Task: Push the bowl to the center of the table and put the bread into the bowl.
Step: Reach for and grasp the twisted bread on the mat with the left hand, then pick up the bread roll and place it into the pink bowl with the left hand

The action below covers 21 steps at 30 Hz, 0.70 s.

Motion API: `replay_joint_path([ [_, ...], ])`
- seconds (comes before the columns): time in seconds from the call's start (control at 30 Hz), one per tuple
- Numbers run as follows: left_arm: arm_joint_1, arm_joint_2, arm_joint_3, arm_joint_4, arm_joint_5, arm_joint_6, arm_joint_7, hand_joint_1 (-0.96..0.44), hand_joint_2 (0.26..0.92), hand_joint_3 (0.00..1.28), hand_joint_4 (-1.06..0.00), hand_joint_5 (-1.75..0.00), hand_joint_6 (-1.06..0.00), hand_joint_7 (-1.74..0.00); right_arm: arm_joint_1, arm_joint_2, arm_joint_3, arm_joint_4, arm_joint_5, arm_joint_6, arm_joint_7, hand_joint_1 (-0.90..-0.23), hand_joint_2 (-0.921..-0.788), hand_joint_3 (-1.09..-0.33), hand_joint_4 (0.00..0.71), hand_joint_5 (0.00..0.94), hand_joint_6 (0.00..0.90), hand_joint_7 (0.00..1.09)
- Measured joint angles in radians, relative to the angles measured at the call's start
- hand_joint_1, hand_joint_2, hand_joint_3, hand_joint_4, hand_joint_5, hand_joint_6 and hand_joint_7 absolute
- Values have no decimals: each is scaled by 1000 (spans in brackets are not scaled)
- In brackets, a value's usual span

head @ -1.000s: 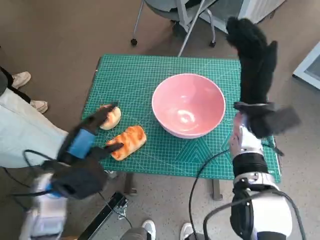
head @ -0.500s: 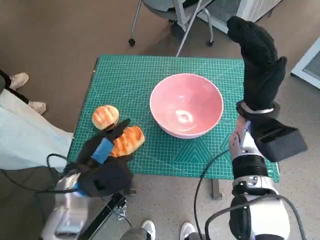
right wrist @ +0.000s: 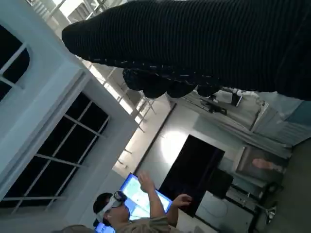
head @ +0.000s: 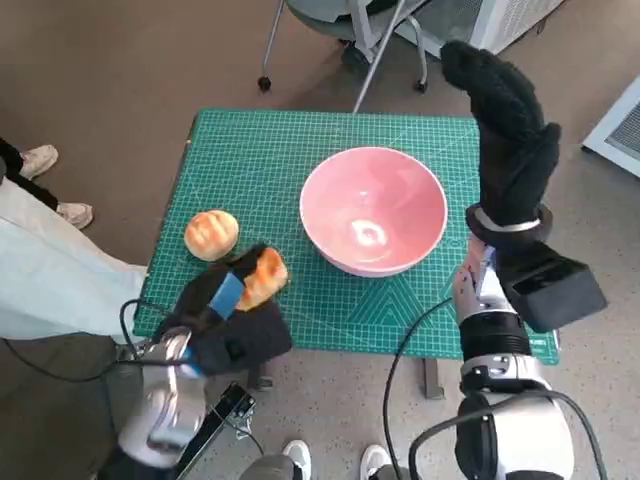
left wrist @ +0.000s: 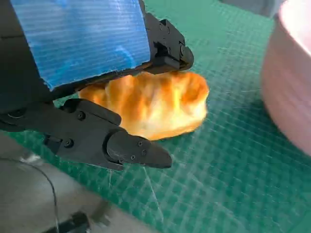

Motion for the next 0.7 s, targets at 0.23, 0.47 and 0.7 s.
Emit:
replay_joint_path([
  [0.23,-18,6,4,143,1,-141,145,21,916,87,-672,-1201,-598,-880,8,1,2,0,19,-1,19,-511,-921,-697,341,0,102,757],
  [0.47,-6,21,29,180,-15,-269,216,4,908,85,-681,-1280,-659,-1012,12,8,3,-1,34,1,41,-518,-921,-686,335,0,99,763],
  [0.7,31,22,90,98,-64,-296,210,3,895,88,-722,-1171,-654,-1109,19,10,3,-11,55,3,55,-524,-921,-676,335,0,97,768],
])
